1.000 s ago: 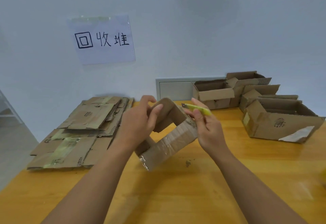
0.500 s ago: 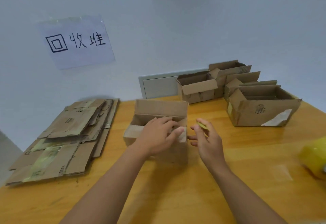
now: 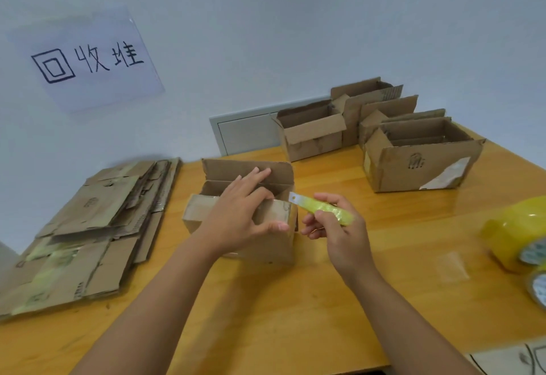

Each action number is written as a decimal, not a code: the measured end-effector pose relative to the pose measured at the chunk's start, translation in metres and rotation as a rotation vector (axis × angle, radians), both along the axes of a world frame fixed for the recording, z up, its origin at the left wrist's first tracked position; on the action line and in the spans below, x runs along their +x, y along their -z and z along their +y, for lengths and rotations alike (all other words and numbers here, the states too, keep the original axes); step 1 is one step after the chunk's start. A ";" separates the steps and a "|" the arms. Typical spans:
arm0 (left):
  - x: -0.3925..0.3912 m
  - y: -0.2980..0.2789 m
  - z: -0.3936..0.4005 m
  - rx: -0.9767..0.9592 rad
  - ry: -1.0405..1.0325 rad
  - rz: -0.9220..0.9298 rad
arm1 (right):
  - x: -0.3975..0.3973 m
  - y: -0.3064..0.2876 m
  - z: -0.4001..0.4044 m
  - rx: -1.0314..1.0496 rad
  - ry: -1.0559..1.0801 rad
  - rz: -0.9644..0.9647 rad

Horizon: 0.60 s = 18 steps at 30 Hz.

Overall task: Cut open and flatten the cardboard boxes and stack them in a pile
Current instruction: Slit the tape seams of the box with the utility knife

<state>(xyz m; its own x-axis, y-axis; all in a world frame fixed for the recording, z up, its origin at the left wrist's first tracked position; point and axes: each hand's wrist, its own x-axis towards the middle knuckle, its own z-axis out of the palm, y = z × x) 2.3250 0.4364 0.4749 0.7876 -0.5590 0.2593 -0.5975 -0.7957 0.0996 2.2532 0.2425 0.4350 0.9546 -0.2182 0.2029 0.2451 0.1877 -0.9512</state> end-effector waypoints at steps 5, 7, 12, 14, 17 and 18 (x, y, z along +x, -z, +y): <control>0.005 -0.001 0.000 0.039 -0.027 0.045 | 0.006 0.000 -0.003 -0.053 0.001 0.063; 0.006 -0.001 -0.001 0.032 -0.030 0.047 | 0.008 -0.001 -0.002 -0.058 -0.020 0.078; 0.005 -0.003 -0.001 0.006 -0.015 0.052 | 0.006 -0.005 -0.003 -0.038 -0.035 0.092; 0.004 -0.004 -0.002 0.004 -0.005 0.059 | 0.006 -0.007 -0.003 -0.034 -0.042 0.102; 0.004 -0.005 -0.002 -0.004 0.011 0.065 | 0.010 -0.009 0.000 -0.029 -0.080 0.126; 0.005 -0.004 -0.001 -0.009 0.016 0.063 | 0.010 -0.010 0.001 -0.022 -0.087 0.128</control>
<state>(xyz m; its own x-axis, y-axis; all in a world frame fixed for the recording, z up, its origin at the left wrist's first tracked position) 2.3298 0.4352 0.4794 0.7933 -0.5698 0.2145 -0.6027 -0.7849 0.1440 2.2628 0.2439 0.4447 0.9880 -0.1303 0.0825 0.1056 0.1818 -0.9777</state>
